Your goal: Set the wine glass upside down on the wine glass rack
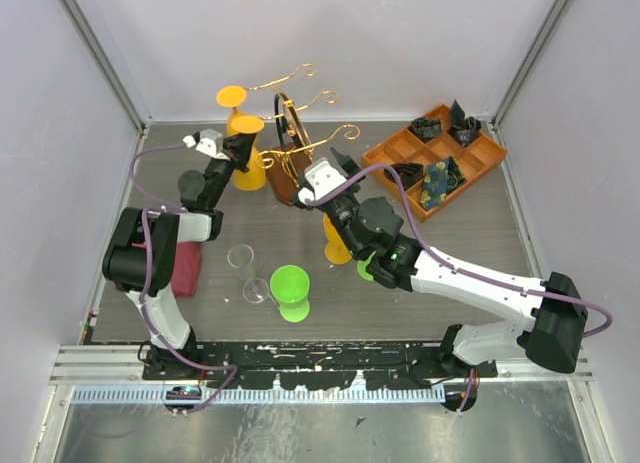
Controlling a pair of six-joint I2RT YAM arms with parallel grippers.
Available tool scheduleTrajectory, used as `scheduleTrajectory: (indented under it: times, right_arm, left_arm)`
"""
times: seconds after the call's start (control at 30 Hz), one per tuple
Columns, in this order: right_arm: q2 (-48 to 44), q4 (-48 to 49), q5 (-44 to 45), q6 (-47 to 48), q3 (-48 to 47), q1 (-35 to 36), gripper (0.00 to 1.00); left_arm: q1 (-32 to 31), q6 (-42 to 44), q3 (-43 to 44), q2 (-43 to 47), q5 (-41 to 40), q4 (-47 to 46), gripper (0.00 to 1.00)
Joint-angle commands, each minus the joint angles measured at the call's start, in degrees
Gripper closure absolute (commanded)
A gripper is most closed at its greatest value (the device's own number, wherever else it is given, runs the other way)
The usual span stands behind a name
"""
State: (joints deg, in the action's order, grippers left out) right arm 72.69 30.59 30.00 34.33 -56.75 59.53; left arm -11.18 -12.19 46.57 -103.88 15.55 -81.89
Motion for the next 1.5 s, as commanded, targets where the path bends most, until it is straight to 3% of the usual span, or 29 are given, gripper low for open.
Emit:
scheduleTrajectory:
  times: [0.0, 0.2, 0.3, 0.33, 0.4, 0.57, 0.7, 0.93, 1.2, 1.33, 1.47]
  right_arm:
    - [-1.2, 1.2, 0.8, -0.6, -2.1, 0.2, 0.21]
    - [-0.8, 1.2, 0.9, -0.4, -2.2, 0.2, 0.20]
    - [-0.7, 1.2, 0.9, -0.2, -2.3, 0.2, 0.18]
    - [-0.7, 1.2, 0.9, -0.1, -2.2, 0.2, 0.18]
    - [-0.6, 1.3, 1.0, 0.1, -2.2, 0.2, 0.18]
    - [-0.5, 1.5, 0.4, 0.3, -2.0, 0.2, 0.17]
    - [-1.2, 1.3, 0.4, -0.4, -1.8, 0.2, 0.16]
    - [-3.2, -5.7, 4.4, -5.7, -5.7, 0.2, 0.15]
    - [-9.9, -24.3, 7.3, -18.9, -9.5, 0.2, 0.15]
    - [-11.8, -35.6, 7.3, -27.9, -11.2, 0.2, 0.15]
    - [-12.4, -46.2, 9.7, -35.7, -12.0, 0.2, 0.15]
  left_arm:
    - [0.0, -1.7, 3.4, -3.0, 3.7, -0.2, 0.98]
    - [0.0, -2.8, 5.1, -5.4, 5.4, -0.2, 0.91]
    - [0.1, -2.3, 3.3, -5.4, 2.9, -0.2, 0.73]
    - [0.0, -1.6, 2.5, -4.9, 2.5, -0.2, 0.61]
    - [0.0, -0.5, 1.0, -4.3, 1.8, -0.2, 0.46]
    - [0.2, 1.5, -2.2, -2.2, 2.0, -0.2, 0.22]
    - [0.6, 3.4, -6.1, 0.8, 1.8, -0.2, 0.09]
    - [3.4, 1.8, -12.6, 7.5, -1.2, -0.2, 0.01]
    - [8.9, -7.6, -17.1, 15.5, -6.7, 1.1, 0.02]
    - [9.4, -8.1, -15.4, 21.0, -6.2, 10.8, 0.02]
    - [9.4, -4.0, -10.5, 32.2, -9.1, 31.4, 0.02]
